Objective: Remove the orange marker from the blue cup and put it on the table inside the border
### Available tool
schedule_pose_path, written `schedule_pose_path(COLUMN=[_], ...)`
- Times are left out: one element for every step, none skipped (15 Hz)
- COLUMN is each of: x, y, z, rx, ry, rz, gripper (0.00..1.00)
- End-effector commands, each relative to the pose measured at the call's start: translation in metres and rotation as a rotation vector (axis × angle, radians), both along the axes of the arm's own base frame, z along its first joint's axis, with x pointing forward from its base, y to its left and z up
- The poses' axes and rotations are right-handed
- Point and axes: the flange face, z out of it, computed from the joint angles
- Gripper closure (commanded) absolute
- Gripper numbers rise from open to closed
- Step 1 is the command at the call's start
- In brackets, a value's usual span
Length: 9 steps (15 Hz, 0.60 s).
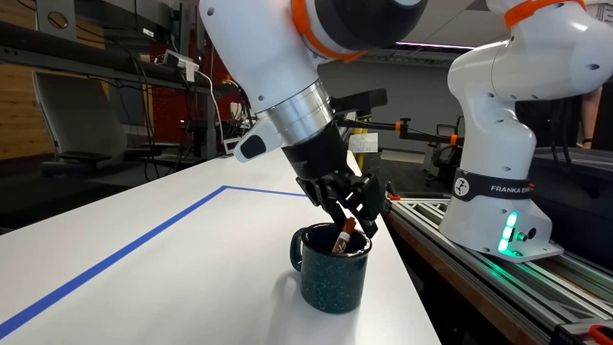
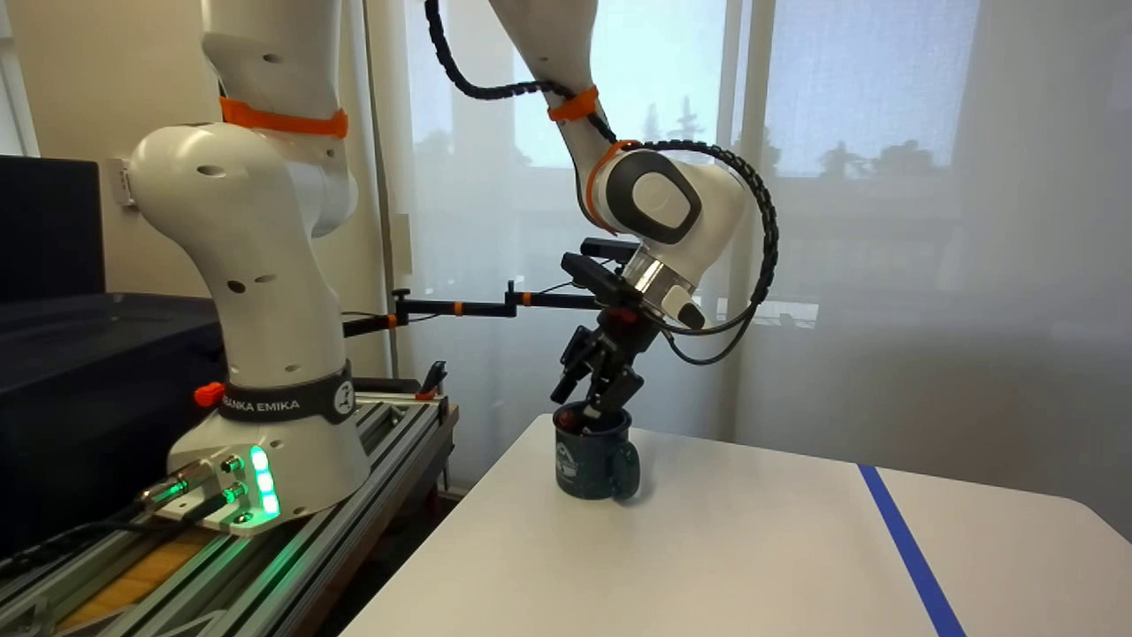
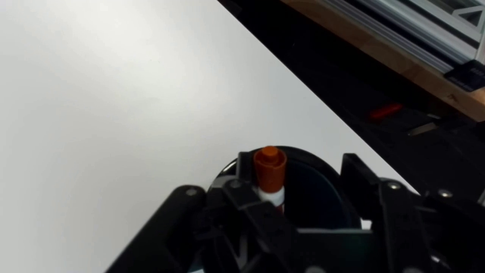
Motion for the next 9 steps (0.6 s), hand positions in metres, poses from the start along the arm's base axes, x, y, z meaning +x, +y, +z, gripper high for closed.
schedule_pose_path(x=[-0.0032,-0.0031,-0.003,-0.0029,-0.0028,-0.0028,-0.0026,-0.0026,-0.0026], y=[0.0,0.0003,0.0006,0.0006,0.0006,0.0005,0.0004,0.0004,0.0003], z=[0.0036,0.0037,0.0039,0.0041,0.0043,0.0045,0.0045,0.0044,0.0045], rx=[-0.003,-0.002,-0.003,-0.004,-0.003,-0.003,-0.002,-0.002,-0.002], ry=[-0.015,-0.016,-0.015,-0.016,-0.017,-0.017,-0.018,-0.018,-0.018], rz=[-0.008,-0.007,-0.007,-0.006,-0.006,-0.008,-0.008,-0.008,-0.008], gripper=[0.39,0.43,0.43,0.49,0.59,0.6,0.78,0.86,0.93])
